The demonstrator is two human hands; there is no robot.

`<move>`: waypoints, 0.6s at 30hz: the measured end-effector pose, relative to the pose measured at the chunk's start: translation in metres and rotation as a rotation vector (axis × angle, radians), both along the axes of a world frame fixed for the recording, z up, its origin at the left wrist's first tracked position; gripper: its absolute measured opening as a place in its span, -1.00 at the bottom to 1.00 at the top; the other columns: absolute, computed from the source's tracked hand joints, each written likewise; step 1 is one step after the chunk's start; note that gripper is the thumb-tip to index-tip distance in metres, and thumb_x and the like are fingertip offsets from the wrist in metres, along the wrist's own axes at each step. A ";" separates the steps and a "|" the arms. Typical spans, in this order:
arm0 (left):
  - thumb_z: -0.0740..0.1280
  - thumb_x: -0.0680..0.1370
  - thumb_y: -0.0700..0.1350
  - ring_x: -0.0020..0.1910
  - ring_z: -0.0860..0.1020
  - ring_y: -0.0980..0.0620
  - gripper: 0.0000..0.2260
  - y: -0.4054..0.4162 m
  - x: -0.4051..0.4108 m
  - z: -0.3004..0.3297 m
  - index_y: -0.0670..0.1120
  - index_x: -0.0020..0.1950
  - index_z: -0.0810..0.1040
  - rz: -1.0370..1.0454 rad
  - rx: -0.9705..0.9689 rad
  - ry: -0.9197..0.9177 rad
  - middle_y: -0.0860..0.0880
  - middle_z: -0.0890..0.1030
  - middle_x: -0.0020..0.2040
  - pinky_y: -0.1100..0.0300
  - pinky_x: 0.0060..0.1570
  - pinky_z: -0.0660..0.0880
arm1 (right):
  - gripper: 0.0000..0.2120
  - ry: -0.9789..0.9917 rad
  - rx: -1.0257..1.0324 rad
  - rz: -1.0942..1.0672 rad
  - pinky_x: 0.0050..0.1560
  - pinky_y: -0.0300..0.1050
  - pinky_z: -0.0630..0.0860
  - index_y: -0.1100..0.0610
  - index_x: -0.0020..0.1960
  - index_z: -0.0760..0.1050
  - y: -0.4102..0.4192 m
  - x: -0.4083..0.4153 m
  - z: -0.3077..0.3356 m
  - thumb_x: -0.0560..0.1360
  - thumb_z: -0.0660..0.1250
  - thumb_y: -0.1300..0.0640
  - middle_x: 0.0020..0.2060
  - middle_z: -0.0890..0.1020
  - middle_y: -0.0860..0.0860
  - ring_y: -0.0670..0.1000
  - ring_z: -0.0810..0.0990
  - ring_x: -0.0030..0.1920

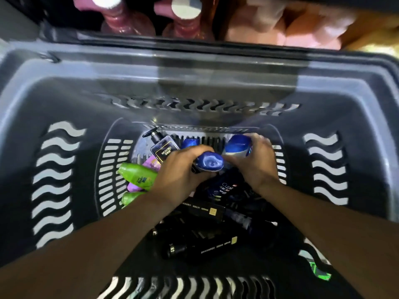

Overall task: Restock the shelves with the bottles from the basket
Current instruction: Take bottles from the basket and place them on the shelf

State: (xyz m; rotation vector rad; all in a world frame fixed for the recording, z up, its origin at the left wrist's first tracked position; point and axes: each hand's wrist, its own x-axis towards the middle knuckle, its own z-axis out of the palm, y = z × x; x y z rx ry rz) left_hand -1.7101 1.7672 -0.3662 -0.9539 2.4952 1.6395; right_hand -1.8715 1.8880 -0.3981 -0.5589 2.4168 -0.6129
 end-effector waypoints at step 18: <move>0.63 0.34 -0.26 -0.04 0.68 0.13 -0.60 -0.015 0.065 0.232 -0.05 0.11 0.65 0.283 0.237 -0.013 0.10 0.72 -0.03 0.28 0.01 0.60 | -0.62 -0.233 -0.212 0.035 0.02 -0.11 0.59 0.05 0.13 0.49 0.014 0.003 0.272 0.42 0.57 0.01 -0.08 0.65 -0.04 -0.07 0.65 -0.09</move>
